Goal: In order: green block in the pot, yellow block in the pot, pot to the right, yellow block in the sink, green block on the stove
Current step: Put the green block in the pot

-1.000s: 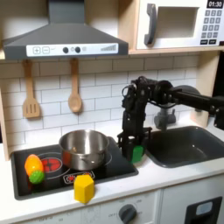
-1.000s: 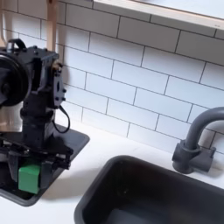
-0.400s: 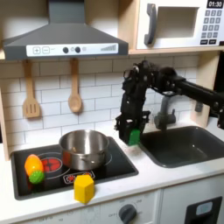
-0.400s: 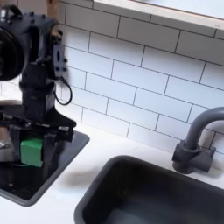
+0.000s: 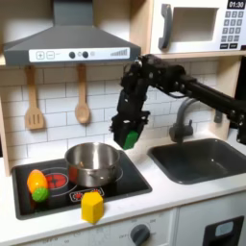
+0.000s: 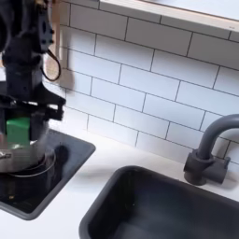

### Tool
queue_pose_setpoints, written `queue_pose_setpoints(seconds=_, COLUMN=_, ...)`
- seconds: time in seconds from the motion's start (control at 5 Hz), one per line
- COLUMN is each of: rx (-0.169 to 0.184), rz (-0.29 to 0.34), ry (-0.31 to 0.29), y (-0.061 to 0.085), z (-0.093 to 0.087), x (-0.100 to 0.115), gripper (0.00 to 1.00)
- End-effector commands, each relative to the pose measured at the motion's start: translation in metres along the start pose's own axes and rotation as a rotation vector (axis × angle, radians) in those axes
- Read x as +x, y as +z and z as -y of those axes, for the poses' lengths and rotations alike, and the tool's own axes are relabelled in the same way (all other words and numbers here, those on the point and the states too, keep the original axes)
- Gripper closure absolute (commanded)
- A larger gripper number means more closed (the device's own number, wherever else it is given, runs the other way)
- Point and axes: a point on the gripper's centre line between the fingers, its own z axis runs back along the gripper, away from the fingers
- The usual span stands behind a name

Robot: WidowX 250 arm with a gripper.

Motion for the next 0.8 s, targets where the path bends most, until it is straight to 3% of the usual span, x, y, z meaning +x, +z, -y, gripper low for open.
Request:
queue_pose_setpoints(seconds=0.0, rx=0.033, rz=0.02, ry=0.042, y=-0.001, z=-0.03, x=0.015, gripper=1.0)
queue_pose_setpoints(seconds=0.2, rx=0.039, rz=0.027, ry=0.053, y=-0.001, z=-0.043, x=0.017, gripper=1.0)
queue_pose_setpoints(seconds=0.6, rx=0.045, rz=0.045, ry=0.045, y=-0.012, z=-0.049, x=0.023, gripper=1.0)
